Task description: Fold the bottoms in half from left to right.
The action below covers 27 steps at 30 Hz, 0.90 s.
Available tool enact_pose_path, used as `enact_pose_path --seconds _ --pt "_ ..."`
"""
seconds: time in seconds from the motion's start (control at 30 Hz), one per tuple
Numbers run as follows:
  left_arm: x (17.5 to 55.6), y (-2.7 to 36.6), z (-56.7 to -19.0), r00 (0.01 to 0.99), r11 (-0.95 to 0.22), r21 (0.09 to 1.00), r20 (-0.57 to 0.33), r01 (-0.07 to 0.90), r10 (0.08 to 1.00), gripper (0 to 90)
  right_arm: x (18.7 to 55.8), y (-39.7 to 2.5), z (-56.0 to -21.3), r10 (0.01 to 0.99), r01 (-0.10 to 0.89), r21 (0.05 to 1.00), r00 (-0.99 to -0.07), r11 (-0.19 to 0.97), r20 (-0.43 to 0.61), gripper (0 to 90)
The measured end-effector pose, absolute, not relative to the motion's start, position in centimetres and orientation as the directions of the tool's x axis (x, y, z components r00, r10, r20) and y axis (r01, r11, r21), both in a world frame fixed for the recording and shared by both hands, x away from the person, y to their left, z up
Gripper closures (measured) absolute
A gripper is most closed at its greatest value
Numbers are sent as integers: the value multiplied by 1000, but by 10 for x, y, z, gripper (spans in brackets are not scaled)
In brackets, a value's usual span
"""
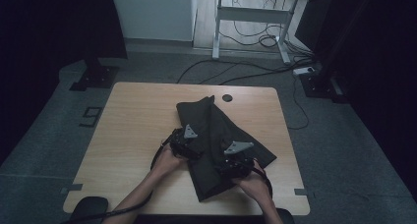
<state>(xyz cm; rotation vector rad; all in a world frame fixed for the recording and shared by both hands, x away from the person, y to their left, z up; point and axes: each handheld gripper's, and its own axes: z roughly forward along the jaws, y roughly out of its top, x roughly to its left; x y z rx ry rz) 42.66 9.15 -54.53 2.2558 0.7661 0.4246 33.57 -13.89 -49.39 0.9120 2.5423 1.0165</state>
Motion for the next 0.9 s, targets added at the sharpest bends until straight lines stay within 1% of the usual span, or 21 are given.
enact_pose_path --seconds 0.1,0.17,0.2,0.23,0.3,0.37,0.4,0.43,0.47,0.57,0.6,0.63,0.67,0.73,0.77,0.83,0.9 --pt "429 93 -547 769 -560 714 48 420 637 21 343 -133 -510 654 487 649 -757 584 -20 321" --pt "430 93 -547 768 -557 711 38 429 640 21 346 -131 -518 662 500 624 -749 600 -37 367" --pt "430 93 -547 767 -557 711 37 430 640 22 347 -131 -522 667 503 614 -743 608 -52 415" --pt "430 93 -547 767 -557 709 36 432 640 22 347 -131 -522 667 503 614 -743 608 -52 415" --pt "430 94 -547 767 -556 708 31 436 641 22 347 -131 -522 668 501 609 -742 615 -64 442" --pt "430 94 -547 765 -553 706 25 442 643 23 347 -131 -520 671 502 604 -737 619 -75 434" --pt "430 94 -547 765 -553 706 24 443 644 24 345 -131 -515 673 497 604 -734 623 -90 376" --pt "431 94 -547 764 -552 705 22 445 644 24 345 -132 -512 672 491 607 -734 624 -97 359" --pt "431 94 -547 764 -550 705 18 448 645 24 345 -132 -512 672 491 607 -734 624 -97 359" --pt "431 94 -547 763 -549 704 14 452 647 24 342 -137 -495 681 483 634 -726 604 -96 345" --pt "431 94 -547 763 -548 703 13 453 647 24 339 -140 -481 684 469 657 -723 590 -98 345" --pt "431 94 -547 762 -548 703 13 454 647 24 339 -140 -481 684 469 657 -723 590 -98 345" --pt "431 94 -547 762 -547 703 12 454 648 25 337 -138 -469 683 456 684 -725 570 -86 353" --pt "431 94 -547 761 -547 702 11 456 648 25 336 -136 -464 676 449 694 -733 563 -74 400" --pt "431 94 -547 761 -547 702 10 456 648 26 335 -129 -464 643 436 697 -765 569 -46 435" --pt "431 95 -547 761 -546 702 9 457 648 26 335 -124 -468 627 441 685 -778 579 -29 436" --pt "431 95 -547 761 -545 702 8 458 649 27 339 -115 -483 621 461 643 -783 611 -29 419"
